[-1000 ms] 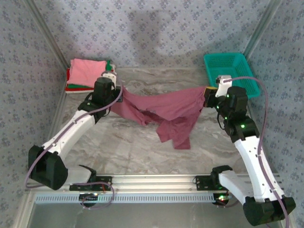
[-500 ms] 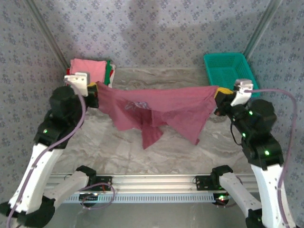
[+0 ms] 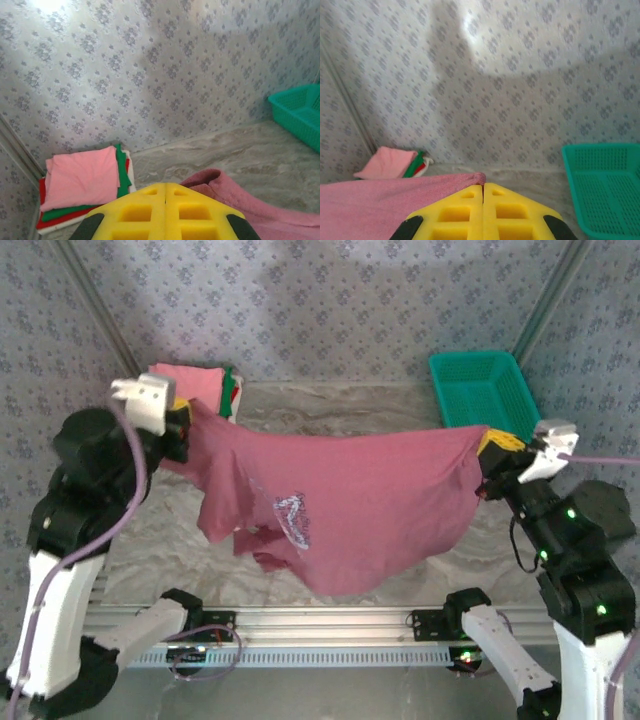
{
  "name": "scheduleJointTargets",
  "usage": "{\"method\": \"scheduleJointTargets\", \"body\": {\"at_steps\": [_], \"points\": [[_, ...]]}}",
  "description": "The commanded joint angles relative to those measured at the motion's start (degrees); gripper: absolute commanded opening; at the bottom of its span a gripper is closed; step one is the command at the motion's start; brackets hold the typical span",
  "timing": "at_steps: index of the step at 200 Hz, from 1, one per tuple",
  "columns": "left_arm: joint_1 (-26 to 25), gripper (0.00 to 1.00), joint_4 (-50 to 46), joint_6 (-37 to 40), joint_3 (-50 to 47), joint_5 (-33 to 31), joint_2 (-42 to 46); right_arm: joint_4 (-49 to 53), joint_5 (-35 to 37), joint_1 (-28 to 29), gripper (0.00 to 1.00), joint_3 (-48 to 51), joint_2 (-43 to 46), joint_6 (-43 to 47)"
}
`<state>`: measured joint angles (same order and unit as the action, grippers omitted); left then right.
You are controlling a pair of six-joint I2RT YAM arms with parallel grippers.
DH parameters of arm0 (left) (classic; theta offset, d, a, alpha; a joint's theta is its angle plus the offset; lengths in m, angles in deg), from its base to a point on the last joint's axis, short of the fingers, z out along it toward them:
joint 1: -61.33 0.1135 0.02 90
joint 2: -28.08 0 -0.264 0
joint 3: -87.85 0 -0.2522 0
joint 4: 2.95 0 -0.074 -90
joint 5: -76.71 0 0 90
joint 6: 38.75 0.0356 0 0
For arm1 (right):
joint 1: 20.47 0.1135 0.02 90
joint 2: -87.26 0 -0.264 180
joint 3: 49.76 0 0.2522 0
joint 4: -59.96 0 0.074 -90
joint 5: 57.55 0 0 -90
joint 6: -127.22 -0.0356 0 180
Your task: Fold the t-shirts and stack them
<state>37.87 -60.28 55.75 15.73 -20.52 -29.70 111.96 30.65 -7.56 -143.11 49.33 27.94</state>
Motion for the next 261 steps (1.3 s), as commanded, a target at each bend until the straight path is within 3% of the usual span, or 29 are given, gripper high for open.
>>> {"method": "scheduleJointTargets", "body": {"at_steps": [1,18,35,51,61,65,72,80,93,96,101,103,121,143,155,173,189,218,239,251,261], "points": [[4.11,0.00,1.12,5.64,3.11,4.85,-11.65,-3.41,5.31,0.10,0.00,5.71,-5.14,-0.93],[8.88,0.00,3.87,6.59,6.98,12.23,-23.08,-9.44,10.28,-0.13,0.00,9.77,-10.14,-0.97],[9.44,0.00,2.92,11.06,16.73,15.74,-37.84,-15.36,12.98,-1.51,0.00,12.70,-17.88,-0.88],[9.10,0.00,-3.93,16.47,35.32,20.83,-55.37,-21.88,12.75,-4.18,0.00,13.31,-26.94,-1.20],[8.39,0.00,-10.59,20.11,52.39,19.82,-68.35,-24.61,13.33,-5.59,0.00,11.93,-33.71,-1.47],[8.00,0.06,-13.16,21.48,60.48,17.99,-73.94,-25.33,13.63,-6.08,0.00,10.83,-36.50,-1.57],[7.30,0.32,-15.80,23.49,75.20,13.38,-83.21,-25.40,14.34,-6.96,0.02,7.52,-41.58,-2.13],[6.74,0.63,-14.69,25.09,87.46,7.80,-91.26,-24.04,14.44,-8.05,0.26,3.36,-47.25,-3.02],[6.49,0.69,-2.80,23.45,76.40,2.75,-86.35,-21.11,14.39,-9.51,0.49,-4.70,-54.66,-3.84],[6.70,0.75,-1.06,22.09,74.32,3.15,-85.04,-20.43,14.45,-9.69,0.54,-6.67,-56.06,-3.95],[7.19,0.95,0.84,19.59,71.66,4.70,-82.68,-19.23,14.34,-9.93,0.57,-9.25,-58.01,-3.90],[7.44,0.97,1.38,18.54,70.87,5.60,-81.90,-18.79,14.30,-10.03,0.58,-10.51,-58.61,-3.84],[9.14,0.98,2.65,10.88,66.05,7.87,-75.81,-16.59,13.58,-10.02,0.59,-17.25,-61.29,-3.34],[10.43,0.98,-1.74,5.00,58.17,8.75,-68.10,-14.92,10.18,-8.18,0.61,-17.20,-59.03,-4.33],[11.24,0.98,3.75,1.17,41.56,8.76,-58.76,-14.04,7.76,-6.57,0.61,-13.30,-56.08,-6.18],[13.61,0.98,23.99,-7.87,6.53,11.68,-40.71,-16.34,6.32,-2.99,0.61,-1.87,-49.50,-8.27],[14.02,0.98,24.31,-13.25,-8.97,10.98,-31.86,-17.64,6.79,-0.83,0.61,9.05,-43.46,-11.38],[13.72,0.98,17.61,-17.21,-24.46,13.76,-28.68,-18.87,3.71,-0.76,0.51,24.23,-35.89,-15.95],[12.72,0.95,19.66,-17.54,-32.50,15.88,-29.14,-18.95,-2.09,-2.60,0.32,27.96,-37.61,-15.67],[12.03,0.93,21.81,-18.19,-35.12,17.99,-30.90,-20.17,-3.87,-2.80,0.15,29.37,-39.91,-16.55],[10.93,0.92,22.81,-18.38,-35.99,18.99,-32.68,-21.12,-4.45,-2.69,0.11,30.02,-41.75,-17.71]]}}
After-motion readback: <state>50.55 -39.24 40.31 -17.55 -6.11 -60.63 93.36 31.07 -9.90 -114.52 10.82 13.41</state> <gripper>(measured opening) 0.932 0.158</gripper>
